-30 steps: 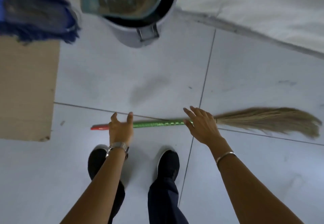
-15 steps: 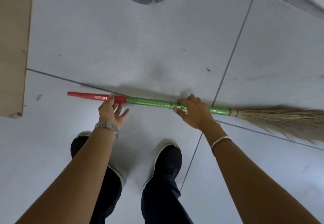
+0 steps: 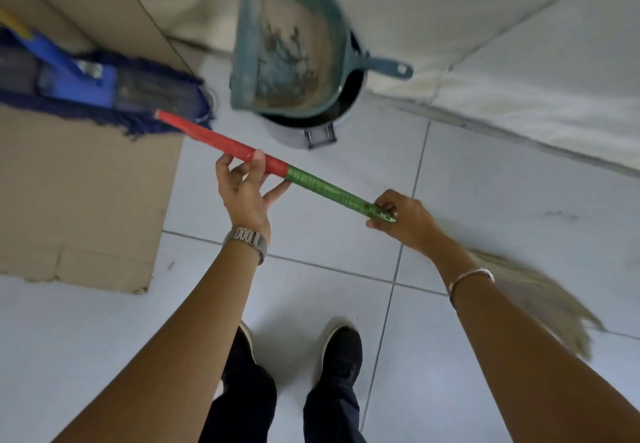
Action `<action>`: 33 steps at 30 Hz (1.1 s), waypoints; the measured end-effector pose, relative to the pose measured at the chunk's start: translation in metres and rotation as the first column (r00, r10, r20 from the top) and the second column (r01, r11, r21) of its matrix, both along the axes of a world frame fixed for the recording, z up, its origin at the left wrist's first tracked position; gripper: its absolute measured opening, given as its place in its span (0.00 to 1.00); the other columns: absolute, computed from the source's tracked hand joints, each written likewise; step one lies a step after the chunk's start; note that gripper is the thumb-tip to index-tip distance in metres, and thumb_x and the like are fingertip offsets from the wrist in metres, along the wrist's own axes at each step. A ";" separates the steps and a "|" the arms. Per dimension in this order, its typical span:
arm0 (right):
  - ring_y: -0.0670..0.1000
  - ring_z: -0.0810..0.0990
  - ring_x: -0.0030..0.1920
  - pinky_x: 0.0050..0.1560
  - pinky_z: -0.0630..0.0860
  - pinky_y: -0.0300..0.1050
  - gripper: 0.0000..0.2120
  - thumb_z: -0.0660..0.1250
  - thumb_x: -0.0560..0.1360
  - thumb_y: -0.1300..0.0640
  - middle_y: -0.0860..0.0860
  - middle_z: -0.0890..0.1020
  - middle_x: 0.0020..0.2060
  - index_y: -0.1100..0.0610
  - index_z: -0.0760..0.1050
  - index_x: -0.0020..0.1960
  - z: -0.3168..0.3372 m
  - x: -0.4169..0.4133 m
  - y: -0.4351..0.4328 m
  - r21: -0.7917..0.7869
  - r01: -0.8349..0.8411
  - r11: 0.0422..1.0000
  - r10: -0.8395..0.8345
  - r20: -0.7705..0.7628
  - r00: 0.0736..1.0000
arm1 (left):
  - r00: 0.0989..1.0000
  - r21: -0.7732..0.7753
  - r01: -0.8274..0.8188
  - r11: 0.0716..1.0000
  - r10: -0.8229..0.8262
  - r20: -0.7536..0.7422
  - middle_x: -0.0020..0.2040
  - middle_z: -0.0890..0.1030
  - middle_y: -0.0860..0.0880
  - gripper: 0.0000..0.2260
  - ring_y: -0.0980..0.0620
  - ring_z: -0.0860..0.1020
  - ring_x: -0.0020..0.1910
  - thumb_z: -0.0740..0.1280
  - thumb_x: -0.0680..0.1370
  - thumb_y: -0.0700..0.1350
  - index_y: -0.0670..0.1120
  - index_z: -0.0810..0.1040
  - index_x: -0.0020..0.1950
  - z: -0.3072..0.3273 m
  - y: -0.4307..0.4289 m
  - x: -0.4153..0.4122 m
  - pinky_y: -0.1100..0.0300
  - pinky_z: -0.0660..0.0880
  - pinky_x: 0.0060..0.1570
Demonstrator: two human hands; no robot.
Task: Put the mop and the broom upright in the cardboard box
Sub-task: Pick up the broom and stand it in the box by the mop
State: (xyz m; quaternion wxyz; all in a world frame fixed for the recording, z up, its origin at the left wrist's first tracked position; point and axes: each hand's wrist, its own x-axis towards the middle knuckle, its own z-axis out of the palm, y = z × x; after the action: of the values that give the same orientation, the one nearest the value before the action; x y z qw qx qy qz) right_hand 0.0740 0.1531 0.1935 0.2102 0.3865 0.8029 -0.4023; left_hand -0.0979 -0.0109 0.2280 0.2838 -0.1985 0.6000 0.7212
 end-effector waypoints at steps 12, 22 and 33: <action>0.47 0.79 0.35 0.38 0.74 0.41 0.10 0.75 0.65 0.48 0.48 0.80 0.33 0.49 0.75 0.38 0.294 -0.057 -0.011 -0.151 0.265 0.952 -0.301 -0.324 0.897 | 0.842 0.067 0.304 0.950 -0.235 -0.485 0.42 0.72 0.52 0.10 0.60 0.81 0.35 0.65 0.75 0.37 0.52 0.69 0.46 0.349 0.030 -0.062 0.59 0.80 0.31; 0.45 0.77 0.34 0.38 0.74 0.38 0.04 0.70 0.71 0.61 0.47 0.78 0.30 0.56 0.78 0.38 0.514 -0.060 -0.070 -0.332 0.189 0.924 -0.364 -0.616 0.699 | 0.576 -0.013 0.490 0.872 -0.335 -0.746 0.41 0.74 0.52 0.12 0.55 0.82 0.35 0.68 0.72 0.34 0.50 0.73 0.45 0.624 -0.011 -0.039 0.55 0.81 0.31; 0.55 0.80 0.42 0.51 0.79 0.55 0.07 0.72 0.69 0.58 0.53 0.78 0.37 0.57 0.74 0.40 0.632 -0.112 -0.127 -0.361 0.061 0.931 -0.327 -0.745 0.581 | 0.395 -0.028 0.440 0.897 -0.222 -0.891 0.44 0.78 0.49 0.15 0.52 0.82 0.41 0.70 0.72 0.36 0.47 0.74 0.57 0.763 -0.070 -0.028 0.52 0.82 0.36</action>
State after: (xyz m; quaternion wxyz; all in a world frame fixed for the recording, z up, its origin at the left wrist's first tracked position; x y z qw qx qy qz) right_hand -0.0382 0.0258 0.8252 -0.1587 0.2174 0.6941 -0.6676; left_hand -0.1263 -0.0813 0.9911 0.0930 0.3552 0.6053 0.7063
